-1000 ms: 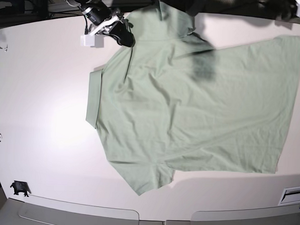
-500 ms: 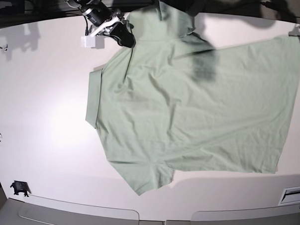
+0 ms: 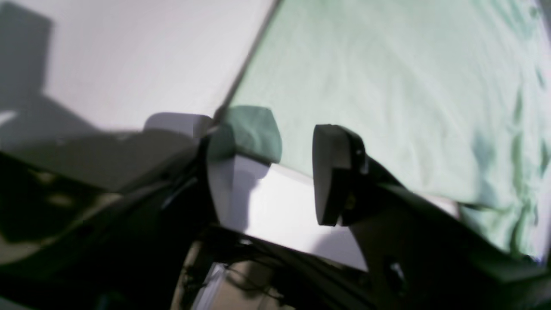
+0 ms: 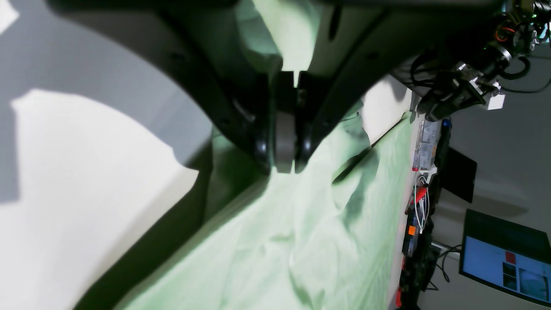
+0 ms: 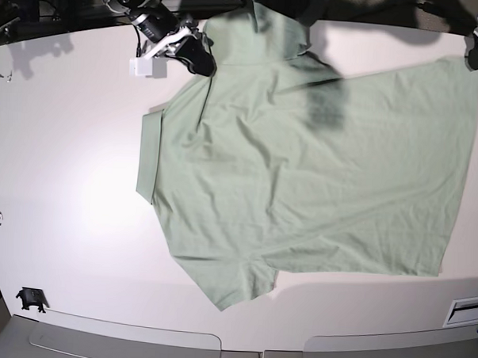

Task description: Fold the T-shirt properly

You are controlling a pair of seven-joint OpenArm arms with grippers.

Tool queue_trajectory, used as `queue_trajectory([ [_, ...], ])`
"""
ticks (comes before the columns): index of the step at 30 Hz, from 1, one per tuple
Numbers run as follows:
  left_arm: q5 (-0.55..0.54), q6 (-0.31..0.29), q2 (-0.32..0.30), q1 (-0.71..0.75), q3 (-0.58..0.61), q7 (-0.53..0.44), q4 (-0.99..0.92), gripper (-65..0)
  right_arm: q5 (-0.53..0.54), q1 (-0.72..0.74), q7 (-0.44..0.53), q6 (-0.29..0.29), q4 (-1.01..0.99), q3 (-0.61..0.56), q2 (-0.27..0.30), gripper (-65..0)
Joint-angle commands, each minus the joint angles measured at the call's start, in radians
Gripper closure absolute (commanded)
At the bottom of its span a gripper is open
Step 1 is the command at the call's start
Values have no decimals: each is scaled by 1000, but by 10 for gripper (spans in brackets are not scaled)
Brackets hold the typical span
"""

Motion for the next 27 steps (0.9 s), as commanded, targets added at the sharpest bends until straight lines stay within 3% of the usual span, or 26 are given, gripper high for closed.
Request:
queue_trajectory([
  [1, -36, -13, -23, 10, -10, -2, 10, -271, 4, -8, -31, -9, -4, -9, -5, 0],
  [8, -47, -27, -23, 8, -10, 7, 11, -271, 4, -8, -33, -9, -4, -8, -5, 0],
  [12, 111, -26, -30, 9, -10, -108, 10, -271, 4, -8, -34, -9, -4, -9, -5, 0],
  [16, 239, 28, -48, -2, -10, -197, 10, -270, 4, -8, -39, -9, -4, -9, -5, 0],
  [27, 242, 40, -61, -58, 2, -118, -11, -265, 5, -8, -44, 26, -4, -9, -5, 0],
])
